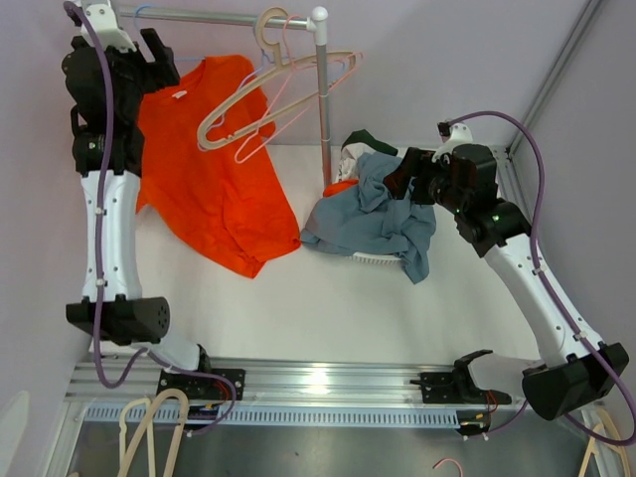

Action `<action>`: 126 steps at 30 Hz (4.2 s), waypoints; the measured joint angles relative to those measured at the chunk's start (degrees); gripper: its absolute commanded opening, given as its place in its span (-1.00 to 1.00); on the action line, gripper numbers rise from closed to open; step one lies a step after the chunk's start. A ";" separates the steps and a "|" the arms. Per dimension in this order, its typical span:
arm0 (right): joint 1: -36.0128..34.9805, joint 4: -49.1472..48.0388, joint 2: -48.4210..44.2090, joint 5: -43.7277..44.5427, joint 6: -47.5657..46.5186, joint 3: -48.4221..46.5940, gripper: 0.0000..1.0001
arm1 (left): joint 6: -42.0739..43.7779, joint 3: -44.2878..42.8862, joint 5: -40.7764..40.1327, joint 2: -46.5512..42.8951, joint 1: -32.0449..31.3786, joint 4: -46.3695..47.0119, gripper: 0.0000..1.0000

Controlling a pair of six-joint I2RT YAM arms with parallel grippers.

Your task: Remove the t-shirt from the hanger

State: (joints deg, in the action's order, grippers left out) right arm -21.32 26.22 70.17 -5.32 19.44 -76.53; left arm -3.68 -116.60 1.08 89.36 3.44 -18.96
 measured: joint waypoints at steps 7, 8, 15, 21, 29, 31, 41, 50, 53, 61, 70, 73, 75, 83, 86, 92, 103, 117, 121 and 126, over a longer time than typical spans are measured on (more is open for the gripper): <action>0.00 -0.39 1.05 -0.63 0.00 -0.59 0.58 | -1.97 -8.96 0.44 10.82 3.96 -3.43 0.72; 0.00 -0.44 1.49 -0.76 -0.02 -0.90 0.59 | -2.08 -9.53 0.68 11.65 4.20 -3.80 0.72; 0.00 -0.85 3.82 -1.66 -0.02 -1.40 0.59 | -2.93 -16.22 2.73 17.64 5.79 -4.92 0.63; 0.00 -1.01 4.52 -1.66 -0.02 -1.51 0.60 | -3.96 -19.34 4.37 21.31 6.60 -5.07 0.55; 0.00 -1.40 4.61 -1.75 -0.02 -1.62 0.60 | -5.11 -19.34 6.75 23.91 6.60 -5.20 0.04; 0.00 -1.57 4.68 -1.92 -0.02 -1.62 0.60 | -5.18 -19.34 7.10 23.91 6.58 -5.16 -0.21; -0.04 -1.70 4.98 -2.67 -0.02 -1.62 0.60 | -5.40 -19.34 8.15 23.91 6.54 -3.82 -0.99; -0.11 -1.75 4.98 -2.75 0.00 -1.62 0.60 | -5.90 -19.41 8.09 23.89 5.64 -3.61 -0.99; -0.17 -1.75 4.98 -2.75 0.00 -1.60 0.60 | -6.43 -19.41 8.09 23.87 5.09 -3.23 -0.99; -0.37 -1.66 4.26 -2.71 -0.02 -1.14 0.60 | -6.80 -19.26 7.50 21.70 2.84 -1.25 -0.99; -0.70 -1.68 2.75 -2.71 0.00 -0.20 0.60 | -5.25 -15.52 3.69 12.31 -0.48 2.36 -0.99; -0.98 -1.68 2.69 -2.69 0.00 -0.20 0.60 | -4.42 -15.72 -0.59 11.67 -1.33 1.29 -0.99; -1.36 -1.70 2.64 -2.73 0.00 -0.20 0.60 | -3.52 -15.69 -4.17 11.50 -2.29 0.28 -0.99; -7.39 -2.60 2.38 -3.15 -1.16 -0.20 0.61 | -1.33 -10.75 -16.90 9.22 -8.46 -3.63 -0.99; -11.19 -2.97 1.99 -4.37 -2.58 -0.20 0.61 | -1.55 -8.31 -21.24 7.80 -10.58 -5.73 -0.99; -22.73 -6.67 1.01 -6.75 -5.57 0.07 0.62 | -2.62 -0.44 -37.05 2.25 -17.84 -9.46 -0.99; -38.62 -26.71 2.58 -7.58 -9.22 9.57 0.61 | -8.28 5.60 -59.45 -7.45 -34.05 -17.92 -0.99; -46.95 -36.50 12.90 -6.43 -11.82 5.75 0.61 | -11.23 16.17 -67.04 -14.88 -37.48 -19.19 -0.99; -48.59 -36.59 12.87 -5.62 -12.22 5.35 0.62 | -8.68 18.71 -68.24 -14.29 -37.55 -15.56 -0.99; -49.31 -36.70 13.70 -3.93 -12.31 4.72 -0.65 | -8.28 18.93 -68.41 -13.05 -37.57 -13.99 -0.99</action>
State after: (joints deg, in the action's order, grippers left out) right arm -70.63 -10.48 83.88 -9.26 7.14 -71.81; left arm -11.97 -97.67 -67.33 76.31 -34.13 -32.95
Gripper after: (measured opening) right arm 0.480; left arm 0.039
